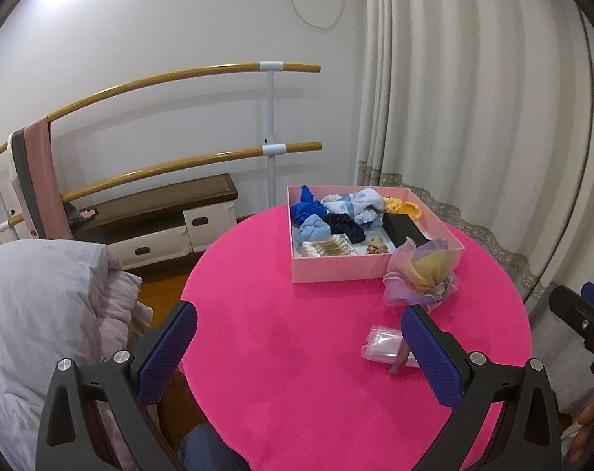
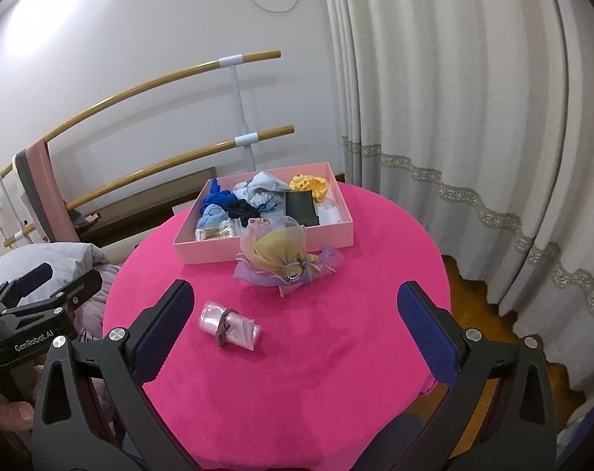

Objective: Organize soft objects
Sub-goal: 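Withdraw both tools and move toward the tied clear bag and organza pouch, then grasp the clear bag with mauve band with the left gripper while the right grasps the organza pouch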

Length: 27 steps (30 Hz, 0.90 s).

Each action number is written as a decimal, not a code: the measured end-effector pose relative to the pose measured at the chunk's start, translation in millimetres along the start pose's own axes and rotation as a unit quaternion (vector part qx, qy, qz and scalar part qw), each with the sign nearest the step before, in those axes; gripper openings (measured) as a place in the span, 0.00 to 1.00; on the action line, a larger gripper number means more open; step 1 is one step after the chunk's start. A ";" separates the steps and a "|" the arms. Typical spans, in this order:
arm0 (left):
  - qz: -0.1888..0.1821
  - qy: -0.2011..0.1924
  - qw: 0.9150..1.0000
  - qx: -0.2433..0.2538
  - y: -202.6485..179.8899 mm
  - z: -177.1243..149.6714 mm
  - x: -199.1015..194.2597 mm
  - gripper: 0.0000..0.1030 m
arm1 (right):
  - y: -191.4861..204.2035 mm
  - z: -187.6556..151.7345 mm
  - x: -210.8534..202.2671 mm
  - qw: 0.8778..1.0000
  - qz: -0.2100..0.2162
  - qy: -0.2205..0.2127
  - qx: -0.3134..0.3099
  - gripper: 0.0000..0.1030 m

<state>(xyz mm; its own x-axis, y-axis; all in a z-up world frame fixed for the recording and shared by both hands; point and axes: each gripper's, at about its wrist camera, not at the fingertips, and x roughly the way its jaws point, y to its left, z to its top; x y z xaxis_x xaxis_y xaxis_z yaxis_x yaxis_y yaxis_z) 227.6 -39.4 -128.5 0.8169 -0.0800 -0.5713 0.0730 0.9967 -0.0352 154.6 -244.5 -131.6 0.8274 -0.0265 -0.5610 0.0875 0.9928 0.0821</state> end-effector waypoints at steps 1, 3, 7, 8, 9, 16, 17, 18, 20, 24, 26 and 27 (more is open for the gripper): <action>-0.001 0.001 1.000 0.000 -1.8 -0.4 2.4 1.00 | -0.1 0.0 0.6 1.000 -0.001 0.000 -0.001 1.00; -0.004 0.003 1.000 0.003 -4.3 -1.2 4.1 1.00 | -1.8 -0.2 2.5 1.000 -0.002 0.002 0.002 1.00; -0.013 0.014 1.000 0.010 -12.0 -3.9 8.5 1.00 | -5.1 -1.0 6.7 1.000 -0.003 0.006 0.006 1.00; -0.017 0.018 1.000 0.010 -13.8 -4.6 9.9 1.00 | -5.4 -0.9 7.3 1.000 -0.004 0.006 0.006 1.00; -0.022 0.022 0.999 0.009 -15.3 -5.0 11.4 1.00 | -6.2 -0.3 8.1 1.000 -0.004 0.007 0.006 1.00; -0.041 0.051 0.997 0.028 -38.3 -8.8 34.4 1.00 | -11.8 -1.3 17.1 1.000 -0.004 0.017 0.011 1.00; -0.044 0.056 0.997 0.030 -41.6 -9.8 38.8 1.00 | -13.3 -1.4 19.4 1.000 -0.004 0.019 0.011 1.00; -0.046 0.060 0.997 0.033 -44.9 -10.5 43.5 1.00 | -15.4 -1.1 21.7 1.000 -0.004 0.021 0.013 1.00; -0.049 0.069 0.996 0.039 -52.2 -12.3 54.7 1.00 | -18.9 -1.7 27.0 1.000 -0.005 0.025 0.016 1.00; -0.053 0.091 0.993 0.046 -63.0 -14.8 78.8 1.00 | -29.0 -6.0 43.3 0.999 -0.008 0.041 0.024 1.00; -0.055 0.102 0.992 0.051 -68.8 -16.5 92.9 1.00 | -33.7 -8.8 53.0 0.998 -0.008 0.051 0.029 1.00; -0.055 0.107 0.991 0.054 -72.3 -17.5 100.6 1.00 | -36.2 -10.4 57.9 0.998 -0.008 0.056 0.032 1.00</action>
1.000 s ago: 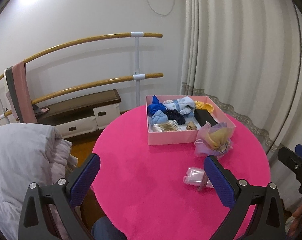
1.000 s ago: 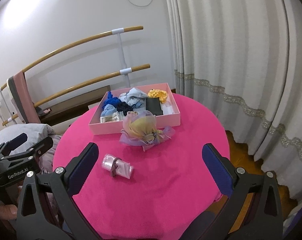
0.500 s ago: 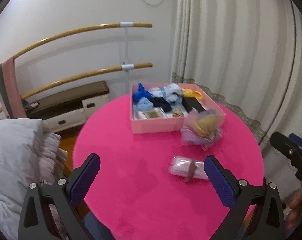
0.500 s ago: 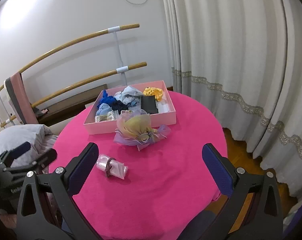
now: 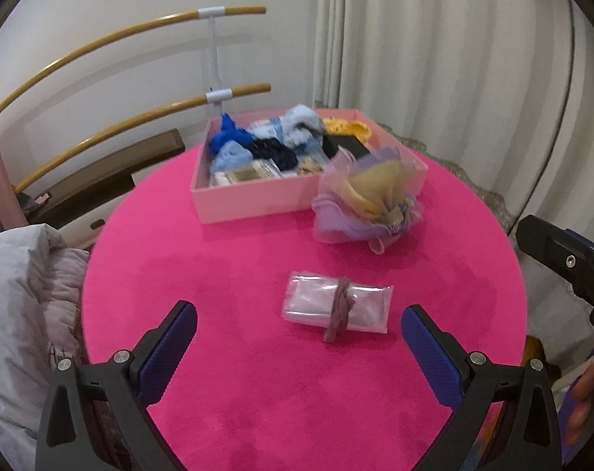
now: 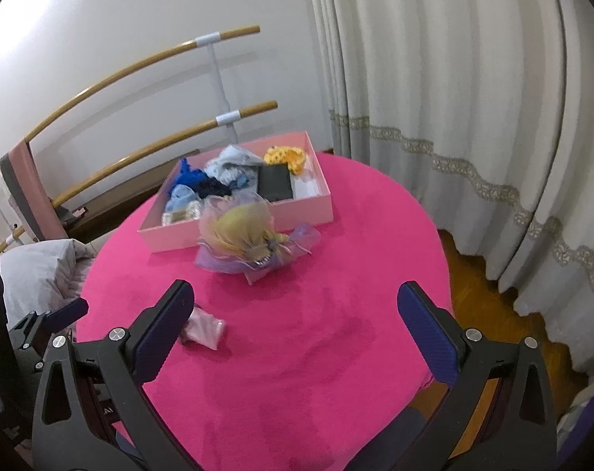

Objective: Organize soft objects
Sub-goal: 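Grasp the clear bag with mauve band with the left gripper while the right grasps the organza pouch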

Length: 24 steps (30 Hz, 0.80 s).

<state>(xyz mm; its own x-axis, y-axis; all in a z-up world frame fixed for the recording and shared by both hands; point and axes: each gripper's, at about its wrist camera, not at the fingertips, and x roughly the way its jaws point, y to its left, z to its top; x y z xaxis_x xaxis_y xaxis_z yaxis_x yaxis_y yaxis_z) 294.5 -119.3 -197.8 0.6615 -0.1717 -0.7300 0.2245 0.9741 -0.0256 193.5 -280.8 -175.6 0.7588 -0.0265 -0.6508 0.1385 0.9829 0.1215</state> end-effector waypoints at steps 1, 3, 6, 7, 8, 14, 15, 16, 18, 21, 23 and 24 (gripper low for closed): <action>0.000 0.004 1.000 0.002 -2.0 -0.5 6.5 1.00 | -2.3 -0.7 5.7 1.000 0.000 0.005 0.002 1.00; 0.000 0.016 1.000 0.008 -6.9 -0.2 22.9 1.00 | -5.6 -2.2 13.3 1.000 0.000 0.012 0.005 1.00; 0.002 0.033 0.999 0.016 -12.8 0.8 47.9 1.00 | -11.3 -2.8 26.0 1.000 0.000 0.021 0.011 1.00; 0.004 0.037 0.999 0.018 -14.3 1.5 55.3 1.00 | -13.5 -2.9 30.1 1.000 -0.001 0.024 0.013 1.00; 0.006 0.039 0.999 0.018 -14.8 3.0 62.9 1.00 | -15.2 -3.0 33.1 1.000 -0.001 0.027 0.014 1.00; -0.011 0.055 0.998 0.016 -13.3 5.1 96.8 0.78 | -18.3 -4.4 59.0 0.999 0.002 0.052 0.015 1.00; -0.017 0.060 0.998 0.013 -10.1 5.1 102.2 0.77 | -17.0 -4.1 62.6 0.998 0.003 0.054 0.015 1.00; -0.023 0.060 0.998 0.011 -7.9 5.5 103.7 0.76 | -15.9 -3.6 66.3 0.998 0.004 0.056 0.013 1.00; -0.030 0.060 0.998 0.011 -3.5 7.3 105.1 0.75 | -13.6 -2.2 72.0 0.998 0.005 0.060 0.011 1.00; -0.031 0.058 0.998 0.003 7.0 9.1 105.1 0.74 | -7.7 0.1 82.3 0.998 0.009 0.066 0.006 1.00; -0.025 0.053 0.998 -0.004 17.1 12.4 105.4 0.74 | -1.7 2.3 88.8 0.998 0.011 0.069 -0.003 1.00; -0.021 0.049 0.999 -0.008 22.1 14.2 105.4 0.74 | 0.1 3.4 91.5 0.997 0.012 0.070 -0.005 1.00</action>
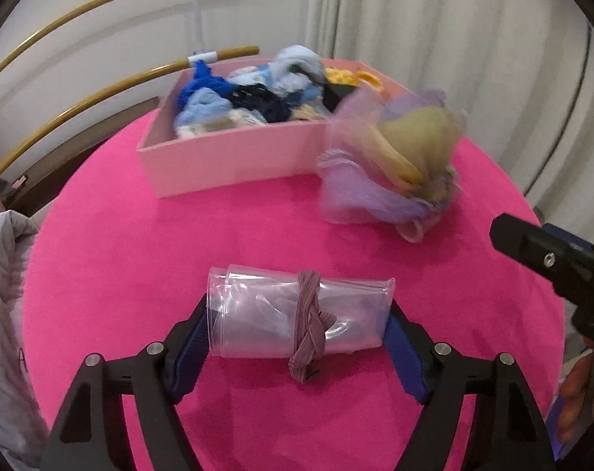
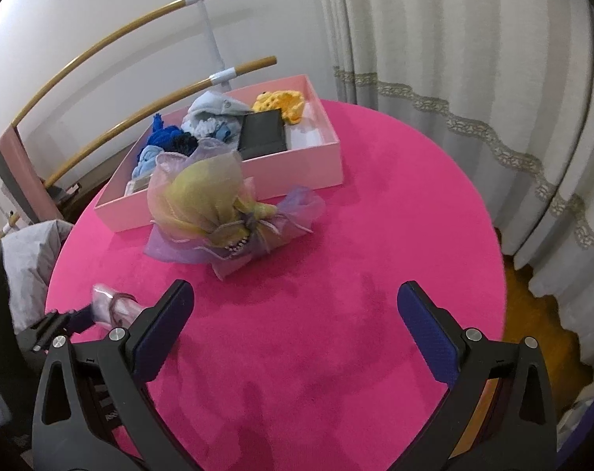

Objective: Organize soft objects
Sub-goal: 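Grasp the clear bag with mauve band with the left gripper while the right grasps the organza pouch, then carry the clear bag and organza pouch over the pink box with both grippers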

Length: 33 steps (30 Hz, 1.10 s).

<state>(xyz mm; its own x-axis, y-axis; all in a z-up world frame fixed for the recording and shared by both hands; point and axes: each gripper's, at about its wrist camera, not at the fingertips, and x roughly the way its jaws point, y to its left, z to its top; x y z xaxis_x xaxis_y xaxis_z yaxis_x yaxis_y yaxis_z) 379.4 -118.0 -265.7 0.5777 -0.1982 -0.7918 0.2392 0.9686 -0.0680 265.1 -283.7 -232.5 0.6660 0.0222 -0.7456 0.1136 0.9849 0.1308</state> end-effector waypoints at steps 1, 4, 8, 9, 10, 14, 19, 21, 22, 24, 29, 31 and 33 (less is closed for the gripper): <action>0.003 -0.003 1.000 -0.003 3.4 1.6 -1.7 0.74 | 2.6 1.8 3.0 1.000 0.002 0.002 -0.002 1.00; 0.017 -0.013 1.000 -0.011 15.3 6.0 -3.3 0.74 | 12.7 9.3 14.5 1.000 0.004 0.006 -0.014 1.00; 0.040 -0.023 0.999 -0.021 25.5 9.0 -3.6 0.74 | 24.7 18.5 32.5 0.999 0.004 0.016 -0.030 1.00; 0.045 -0.026 0.998 -0.024 26.8 9.9 -3.5 0.74 | 27.4 21.7 38.1 0.999 0.004 0.019 -0.032 1.00; 0.052 -0.029 0.998 -0.027 28.6 10.5 -2.4 0.74 | 29.4 24.4 42.9 0.999 0.005 0.021 -0.033 1.00; 0.059 -0.028 0.997 -0.043 37.8 9.5 7.8 0.74 | 38.1 30.9 63.6 0.999 0.002 0.034 -0.042 1.00; 0.046 -0.023 0.997 -0.061 42.8 10.6 12.5 0.74 | 41.8 28.8 81.2 0.998 -0.014 0.043 -0.048 0.60; 0.044 -0.023 0.997 -0.064 45.2 10.7 12.5 0.74 | 40.7 26.8 80.2 0.998 -0.015 0.040 -0.050 0.53; 0.042 -0.022 0.997 -0.064 45.4 10.5 12.6 0.74 | 40.0 26.5 79.3 0.998 -0.010 0.041 -0.051 0.46; 0.044 -0.023 0.997 -0.061 46.3 12.9 12.9 0.74 | 35.1 25.6 75.1 0.998 -0.001 0.039 -0.045 0.40; 0.046 -0.027 0.997 -0.062 47.2 13.8 13.7 0.74 | 25.5 18.8 60.8 0.999 0.010 0.033 -0.030 0.36; 0.048 -0.029 0.997 -0.061 46.6 13.2 12.4 0.74 | 23.8 14.5 53.9 0.999 0.015 0.033 -0.027 0.35; 0.050 -0.029 0.997 -0.056 45.2 12.0 10.8 0.74 | 22.9 9.7 46.2 0.999 0.020 0.034 -0.027 0.35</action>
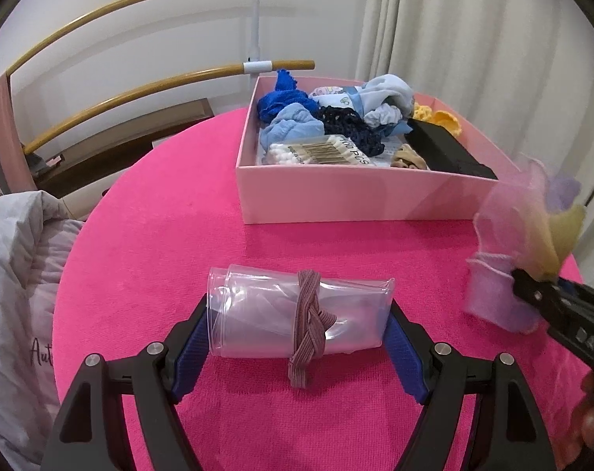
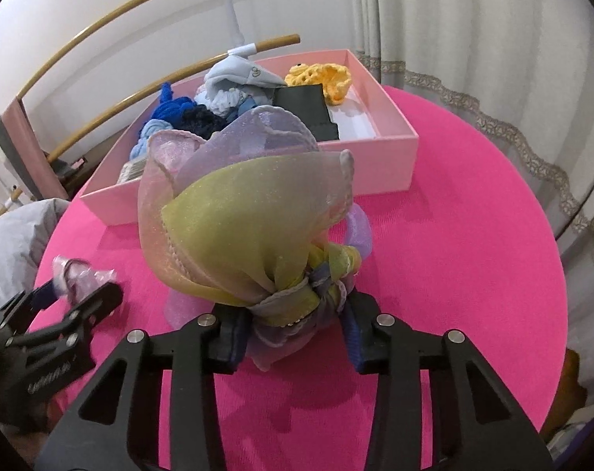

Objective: Organize soft objects
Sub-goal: 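Carry the clear bag and organza pouch over the pink box with both grippers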

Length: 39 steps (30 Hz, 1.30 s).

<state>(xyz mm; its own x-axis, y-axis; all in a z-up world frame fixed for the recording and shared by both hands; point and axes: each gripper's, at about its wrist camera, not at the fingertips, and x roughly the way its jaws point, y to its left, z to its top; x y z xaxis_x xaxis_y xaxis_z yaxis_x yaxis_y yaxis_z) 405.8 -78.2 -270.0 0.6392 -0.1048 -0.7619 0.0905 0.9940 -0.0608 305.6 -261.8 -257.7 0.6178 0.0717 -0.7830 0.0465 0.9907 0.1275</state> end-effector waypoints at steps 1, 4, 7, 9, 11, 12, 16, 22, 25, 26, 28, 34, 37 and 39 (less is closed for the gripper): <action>0.001 0.000 1.000 0.002 -0.6 -0.1 -0.9 0.74 | 0.2 -2.7 -3.9 1.000 0.001 0.000 -0.001 0.35; 0.007 0.003 1.000 0.011 -2.7 -2.1 -4.0 0.74 | 1.1 -8.9 -16.0 1.000 0.004 -0.003 -0.004 0.35; 0.004 0.007 1.000 0.013 -1.3 -3.8 -10.5 0.74 | 1.0 -11.7 -26.2 1.000 0.011 -0.005 -0.005 0.35; 0.003 0.005 1.000 0.017 -0.8 -2.5 -18.1 0.74 | 2.5 -10.8 -33.0 1.000 0.017 -0.007 -0.009 0.35; -0.002 0.002 1.000 0.022 -0.1 2.5 -26.4 0.74 | 5.4 -9.2 -40.3 1.000 0.026 -0.010 -0.011 0.35; -0.005 -0.001 1.000 0.023 0.5 5.7 -30.4 0.74 | 6.8 -6.1 -44.6 0.999 0.031 -0.015 -0.012 0.35; -0.011 -0.029 0.999 0.028 1.8 29.1 -52.4 0.74 | 11.7 14.4 -61.6 0.998 0.041 -0.038 -0.023 0.35; -0.017 -0.080 0.996 0.031 2.6 72.2 -80.8 0.74 | 15.1 59.1 -77.1 0.996 0.038 -0.075 -0.032 0.36; -0.015 -0.099 0.995 0.023 4.2 94.9 -88.0 0.74 | 17.3 84.9 -81.4 0.995 0.036 -0.089 -0.033 0.36; -0.015 -0.105 0.994 0.020 4.0 102.8 -89.6 0.74 | 18.3 93.0 -81.9 0.994 0.036 -0.093 -0.034 0.36; -0.013 -0.114 0.993 0.018 3.8 115.5 -93.3 0.74 | 20.4 109.9 -81.3 0.994 0.034 -0.098 -0.035 0.36; -0.007 -0.132 0.991 0.015 -0.8 146.5 -90.2 0.74 | 22.2 144.5 -75.1 0.994 0.029 -0.105 -0.030 0.37; -0.004 -0.135 0.991 0.014 -4.2 155.6 -83.7 0.74 | 21.1 156.5 -70.1 0.994 0.027 -0.106 -0.030 0.37; -0.004 -0.135 0.991 0.013 -6.6 160.0 -77.7 0.74 | 19.7 162.4 -65.8 0.994 0.027 -0.105 -0.031 0.37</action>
<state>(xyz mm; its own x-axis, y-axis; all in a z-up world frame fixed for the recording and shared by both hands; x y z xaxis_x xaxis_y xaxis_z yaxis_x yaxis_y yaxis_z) 477.7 -81.4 -107.2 0.8189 -0.1210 -0.5611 0.1137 0.9924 -0.0480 393.3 -265.7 -104.7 0.7681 0.1052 -0.6316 -0.0348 0.9918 0.1229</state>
